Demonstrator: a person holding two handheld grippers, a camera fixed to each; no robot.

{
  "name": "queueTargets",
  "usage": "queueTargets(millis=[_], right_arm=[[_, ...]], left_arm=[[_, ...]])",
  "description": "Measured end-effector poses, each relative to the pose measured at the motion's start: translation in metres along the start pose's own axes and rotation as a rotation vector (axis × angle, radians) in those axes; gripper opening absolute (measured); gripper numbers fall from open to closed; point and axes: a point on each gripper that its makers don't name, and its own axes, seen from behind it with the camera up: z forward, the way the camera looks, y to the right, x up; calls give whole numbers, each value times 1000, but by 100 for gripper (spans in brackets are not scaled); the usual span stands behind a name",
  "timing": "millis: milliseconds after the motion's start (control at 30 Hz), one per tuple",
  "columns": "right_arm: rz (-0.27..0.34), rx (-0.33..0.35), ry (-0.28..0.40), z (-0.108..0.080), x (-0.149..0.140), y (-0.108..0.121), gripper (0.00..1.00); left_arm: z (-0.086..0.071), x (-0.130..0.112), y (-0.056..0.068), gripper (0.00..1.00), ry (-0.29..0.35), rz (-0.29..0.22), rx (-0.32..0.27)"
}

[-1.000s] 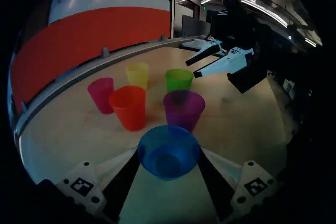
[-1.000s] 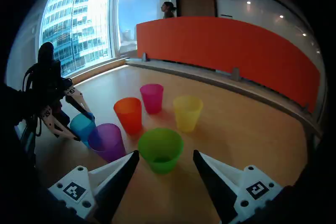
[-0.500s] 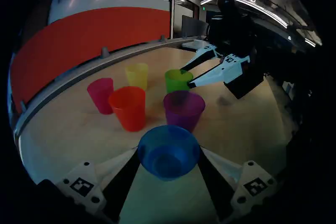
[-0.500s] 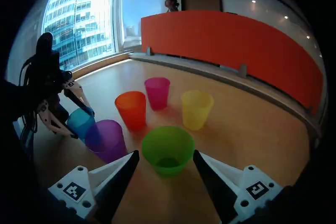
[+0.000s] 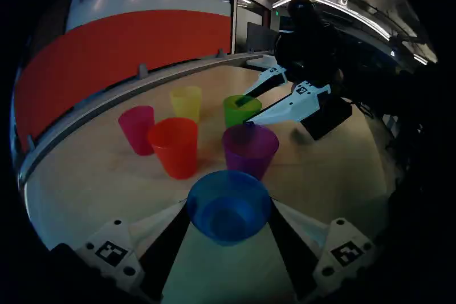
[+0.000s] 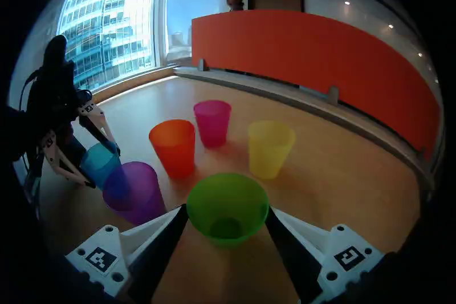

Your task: Pour water

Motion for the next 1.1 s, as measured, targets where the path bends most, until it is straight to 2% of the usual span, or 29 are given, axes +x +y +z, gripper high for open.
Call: queueTargets(millis=[267, 400, 600, 900, 1100], right_arm=[[3, -3, -1, 4, -1, 1, 99], [0, -4, -3, 5, -2, 2, 92], [10, -2, 6, 3, 0, 2, 91], [7, -23, 33, -10, 11, 7, 91], [-3, -33, 49, -24, 20, 4, 90]], left_arm=[[0, 0, 0, 89, 1, 0, -1], [0, 0, -1, 88, 4, -2, -3], [-1, 0, -1, 89, 8, -7, -3], [-4, 1, -5, 89, 13, -17, 18], [-11, 9, -4, 88, 40, -19, 31]])
